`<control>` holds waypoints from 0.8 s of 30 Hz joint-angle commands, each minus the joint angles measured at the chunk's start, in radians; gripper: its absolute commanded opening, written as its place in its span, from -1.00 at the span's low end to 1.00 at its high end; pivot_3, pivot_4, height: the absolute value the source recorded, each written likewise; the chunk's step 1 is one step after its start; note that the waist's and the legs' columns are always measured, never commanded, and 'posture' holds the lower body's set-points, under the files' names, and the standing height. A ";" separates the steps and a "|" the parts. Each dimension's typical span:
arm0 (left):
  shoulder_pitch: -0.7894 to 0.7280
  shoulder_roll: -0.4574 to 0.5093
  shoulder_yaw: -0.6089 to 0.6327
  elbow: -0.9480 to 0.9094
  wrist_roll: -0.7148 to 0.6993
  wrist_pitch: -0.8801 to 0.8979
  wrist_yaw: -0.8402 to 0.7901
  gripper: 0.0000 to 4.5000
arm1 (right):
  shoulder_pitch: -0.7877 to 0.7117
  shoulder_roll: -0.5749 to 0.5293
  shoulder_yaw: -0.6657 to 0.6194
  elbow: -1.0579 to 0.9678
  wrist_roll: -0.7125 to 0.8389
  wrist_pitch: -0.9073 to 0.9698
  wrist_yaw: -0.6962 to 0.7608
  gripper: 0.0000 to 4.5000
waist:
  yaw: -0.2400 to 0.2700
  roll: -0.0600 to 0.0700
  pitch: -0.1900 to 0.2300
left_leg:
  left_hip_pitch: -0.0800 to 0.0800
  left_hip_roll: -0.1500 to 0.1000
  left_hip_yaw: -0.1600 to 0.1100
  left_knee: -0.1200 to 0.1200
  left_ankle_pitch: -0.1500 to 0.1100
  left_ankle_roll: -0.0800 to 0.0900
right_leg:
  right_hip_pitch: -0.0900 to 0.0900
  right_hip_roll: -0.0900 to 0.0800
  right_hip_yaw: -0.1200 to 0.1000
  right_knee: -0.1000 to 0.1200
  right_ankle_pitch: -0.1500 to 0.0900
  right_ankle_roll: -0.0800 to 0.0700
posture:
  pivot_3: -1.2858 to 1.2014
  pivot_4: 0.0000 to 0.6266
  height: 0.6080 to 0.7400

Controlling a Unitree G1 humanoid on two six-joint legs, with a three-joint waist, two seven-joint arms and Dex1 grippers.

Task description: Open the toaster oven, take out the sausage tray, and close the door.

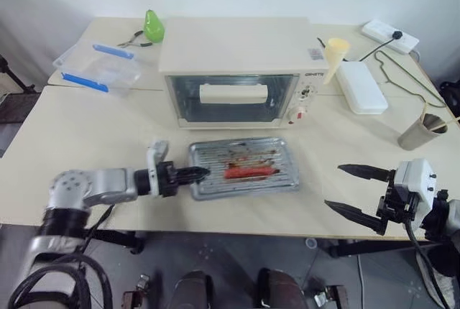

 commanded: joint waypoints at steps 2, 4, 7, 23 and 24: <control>-0.060 -0.039 -0.009 0.053 0.099 0.052 -0.023 -1.00 | 0.043 0.015 -0.052 -0.072 0.033 0.003 -0.037 0.98 | -0.009 0.000 0.000 | 0.001 0.000 0.001 -0.001 0.000 0.000 | 0.000 0.001 0.000 0.000 0.000 0.000 | 0.03 -0.52 1.00; -0.075 -0.051 -0.006 0.059 0.150 0.070 -0.033 -1.00 | 0.052 0.016 -0.055 -0.081 0.037 0.003 -0.047 0.98 | -0.015 0.000 0.000 | 0.001 0.001 0.001 -0.002 0.000 -0.001 | 0.000 0.001 0.000 0.000 0.000 0.000 | 0.03 -0.52 1.00; -0.095 -0.070 0.007 0.051 0.223 0.083 -0.062 -0.65 | 0.067 0.018 -0.058 -0.101 0.043 0.006 -0.066 1.00 | -0.015 0.000 0.000 | 0.001 0.001 0.001 -0.002 0.001 -0.001 | 0.000 0.001 0.000 0.000 0.000 0.000 | 0.03 -0.52 1.00; 0.061 0.188 0.183 -0.217 0.472 0.112 -0.390 0.99 | 0.056 -0.011 -0.028 -0.065 0.023 -0.019 -0.036 1.00 | -0.030 0.000 0.000 | 0.002 0.002 0.000 -0.004 0.001 -0.002 | -0.002 0.002 0.001 0.002 0.000 0.000 | 0.03 -0.52 1.00; 0.144 0.270 0.176 -0.269 0.617 -0.092 -0.576 0.99 | 0.036 -0.031 -0.020 -0.038 0.021 -0.026 -0.003 1.00 | -0.028 0.000 0.000 | 0.002 0.002 0.001 -0.004 0.001 -0.002 | -0.003 0.002 0.001 0.002 0.000 0.000 | 0.03 -0.52 1.00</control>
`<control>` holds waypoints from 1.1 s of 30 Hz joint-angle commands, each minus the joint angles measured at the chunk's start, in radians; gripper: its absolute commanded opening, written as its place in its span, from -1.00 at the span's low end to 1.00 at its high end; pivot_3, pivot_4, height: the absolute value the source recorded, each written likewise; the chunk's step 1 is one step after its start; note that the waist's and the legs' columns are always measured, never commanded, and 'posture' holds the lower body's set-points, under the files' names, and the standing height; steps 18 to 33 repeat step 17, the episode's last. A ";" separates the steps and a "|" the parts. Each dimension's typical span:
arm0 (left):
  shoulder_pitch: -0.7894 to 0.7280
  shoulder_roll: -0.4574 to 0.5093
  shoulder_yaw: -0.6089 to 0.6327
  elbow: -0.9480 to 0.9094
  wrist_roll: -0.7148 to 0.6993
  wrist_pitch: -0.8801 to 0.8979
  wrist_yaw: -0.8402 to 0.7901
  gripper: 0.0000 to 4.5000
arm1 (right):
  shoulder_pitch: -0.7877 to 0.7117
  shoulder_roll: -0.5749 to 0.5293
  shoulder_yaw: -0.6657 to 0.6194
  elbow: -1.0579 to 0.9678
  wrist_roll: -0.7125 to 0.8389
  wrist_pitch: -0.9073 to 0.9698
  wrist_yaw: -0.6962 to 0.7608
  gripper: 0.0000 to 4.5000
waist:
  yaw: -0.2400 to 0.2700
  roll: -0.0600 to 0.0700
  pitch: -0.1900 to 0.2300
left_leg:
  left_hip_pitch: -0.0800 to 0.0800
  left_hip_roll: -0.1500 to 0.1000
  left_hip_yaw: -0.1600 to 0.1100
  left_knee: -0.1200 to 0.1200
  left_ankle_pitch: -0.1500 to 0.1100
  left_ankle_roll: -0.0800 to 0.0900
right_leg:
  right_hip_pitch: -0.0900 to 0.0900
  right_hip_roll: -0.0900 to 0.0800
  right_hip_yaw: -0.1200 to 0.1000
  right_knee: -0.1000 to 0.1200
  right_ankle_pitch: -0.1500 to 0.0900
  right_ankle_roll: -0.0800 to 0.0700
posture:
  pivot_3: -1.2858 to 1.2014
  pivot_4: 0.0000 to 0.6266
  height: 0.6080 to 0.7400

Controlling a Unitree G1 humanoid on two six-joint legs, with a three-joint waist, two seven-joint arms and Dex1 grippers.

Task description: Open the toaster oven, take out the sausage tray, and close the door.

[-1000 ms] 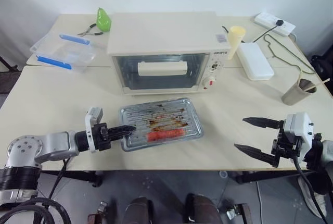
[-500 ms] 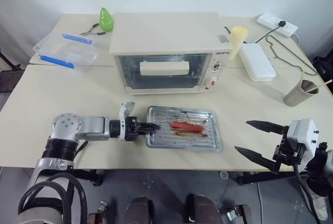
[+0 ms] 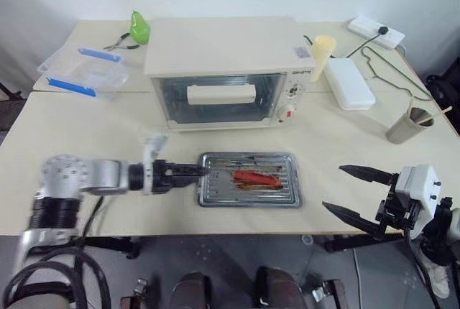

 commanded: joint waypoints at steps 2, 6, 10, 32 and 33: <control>0.220 0.177 0.047 -0.168 0.386 -0.568 -0.572 0.99 | -0.078 -0.064 0.010 0.070 0.008 -0.028 0.085 1.00 | -0.003 0.001 0.000 | 0.000 -0.001 0.002 0.000 0.000 0.000 | 0.000 -0.001 0.001 -0.001 0.000 0.000 | 0.03 -0.52 1.00; 0.419 0.212 0.147 -0.169 0.698 -1.109 -0.778 0.99 | -0.185 -0.099 0.049 0.133 0.016 -0.037 0.143 1.00 | -0.006 0.001 0.000 | -0.002 0.001 0.012 -0.001 -0.001 -0.001 | -0.002 0.000 0.000 -0.005 -0.001 -0.001 | 0.03 -0.52 1.00; 0.555 0.248 0.180 -0.152 0.848 -1.355 -0.962 0.99 | -0.257 -0.103 0.096 0.157 0.018 -0.027 0.173 1.00 | -0.003 0.001 0.000 | -0.002 0.002 0.013 -0.002 -0.002 -0.001 | -0.003 0.000 0.000 -0.005 -0.001 -0.001 | 0.03 -0.52 1.00; 0.513 0.176 0.180 -0.081 0.955 -1.539 -0.974 0.99 | -0.268 -0.102 0.129 0.147 0.007 -0.044 0.207 1.00 | 0.014 0.001 0.001 | -0.003 0.002 0.016 0.000 -0.004 0.002 | -0.005 -0.002 0.000 -0.002 0.000 -0.001 | 0.03 -0.52 1.00; 0.513 0.176 0.180 -0.081 0.955 -1.539 -0.974 0.99 | -0.268 -0.102 0.129 0.147 0.007 -0.044 0.207 1.00 | 0.014 0.001 0.001 | -0.003 0.002 0.016 0.000 -0.004 0.002 | -0.005 -0.002 0.000 -0.002 0.000 -0.001 | 0.03 -0.52 1.00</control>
